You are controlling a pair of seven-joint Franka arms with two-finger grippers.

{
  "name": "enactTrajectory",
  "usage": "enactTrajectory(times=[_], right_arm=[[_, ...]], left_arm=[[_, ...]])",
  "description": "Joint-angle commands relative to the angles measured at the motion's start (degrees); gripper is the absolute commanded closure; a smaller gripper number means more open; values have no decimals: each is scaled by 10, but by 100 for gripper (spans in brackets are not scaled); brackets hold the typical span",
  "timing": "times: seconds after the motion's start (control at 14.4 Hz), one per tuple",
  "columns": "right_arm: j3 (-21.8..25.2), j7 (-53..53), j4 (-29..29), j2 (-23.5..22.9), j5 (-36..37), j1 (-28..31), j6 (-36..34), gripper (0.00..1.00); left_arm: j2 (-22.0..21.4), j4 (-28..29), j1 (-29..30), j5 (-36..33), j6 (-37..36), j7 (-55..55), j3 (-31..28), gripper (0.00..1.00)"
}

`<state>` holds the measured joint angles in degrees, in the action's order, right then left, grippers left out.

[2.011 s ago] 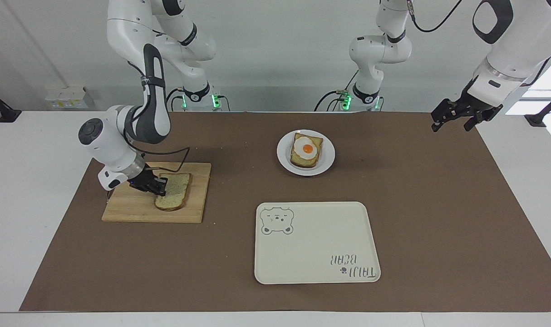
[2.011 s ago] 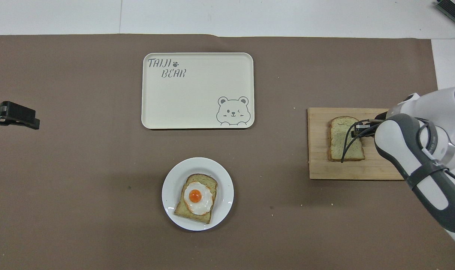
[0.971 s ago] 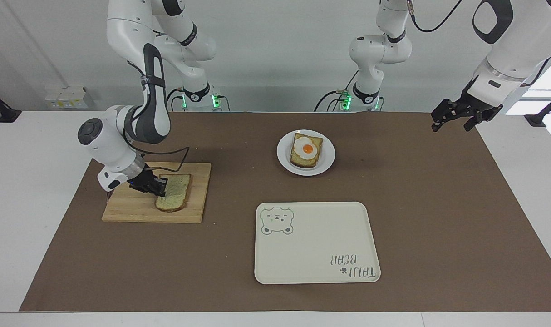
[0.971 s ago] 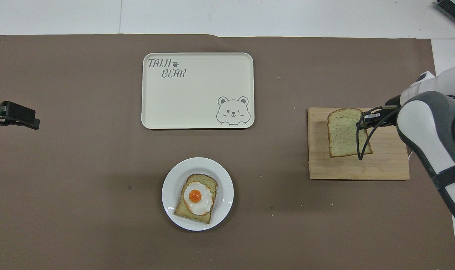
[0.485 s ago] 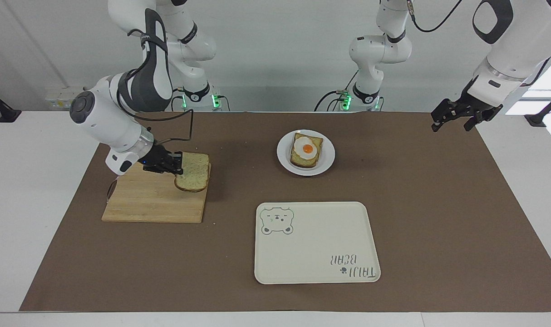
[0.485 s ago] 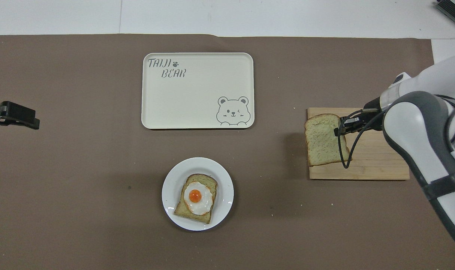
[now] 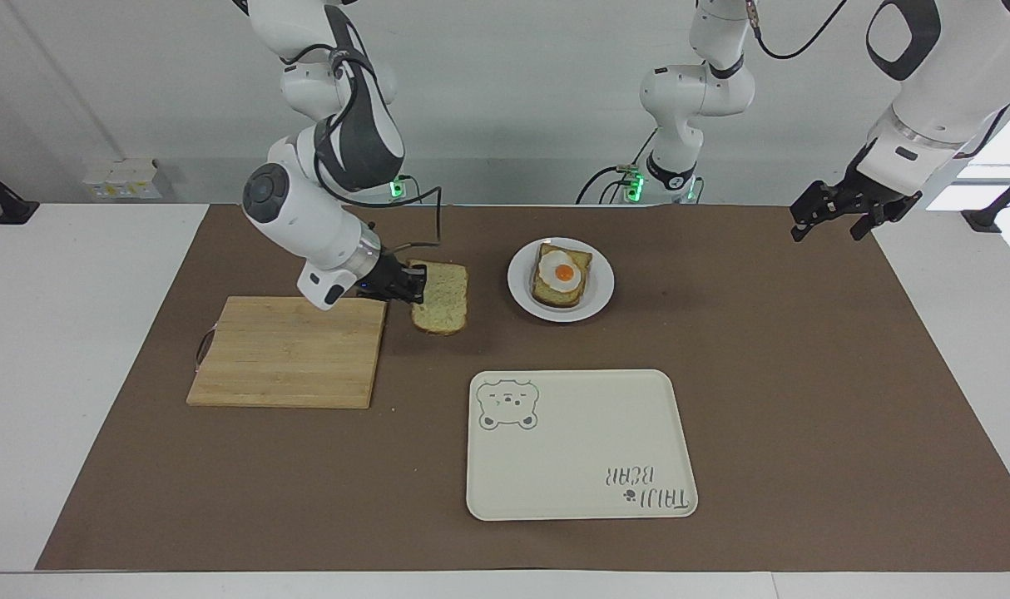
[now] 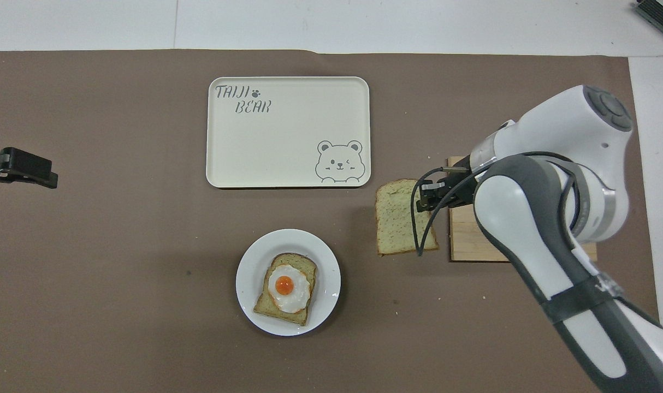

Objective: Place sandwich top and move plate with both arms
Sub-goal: 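Carry the bread slice with the right gripper onto the egg toast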

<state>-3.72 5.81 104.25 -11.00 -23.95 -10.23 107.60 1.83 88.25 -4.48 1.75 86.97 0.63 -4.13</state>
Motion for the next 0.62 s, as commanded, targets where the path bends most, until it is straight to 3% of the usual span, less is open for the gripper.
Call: enactTrajectory(times=[0.0,0.21,0.55], right_arm=[[0,50,28,12,-37,-64,62,100],[0,96,30,14,-63,-116,105,100],[-1,131,38,14,-65,-175,114,100]], left_arm=[[-5,3,5,-1,-7,-4,3,0],[-5,3,5,-1,-7,-4,3,0],[-5,3,5,-1,-7,-4,3,0]])
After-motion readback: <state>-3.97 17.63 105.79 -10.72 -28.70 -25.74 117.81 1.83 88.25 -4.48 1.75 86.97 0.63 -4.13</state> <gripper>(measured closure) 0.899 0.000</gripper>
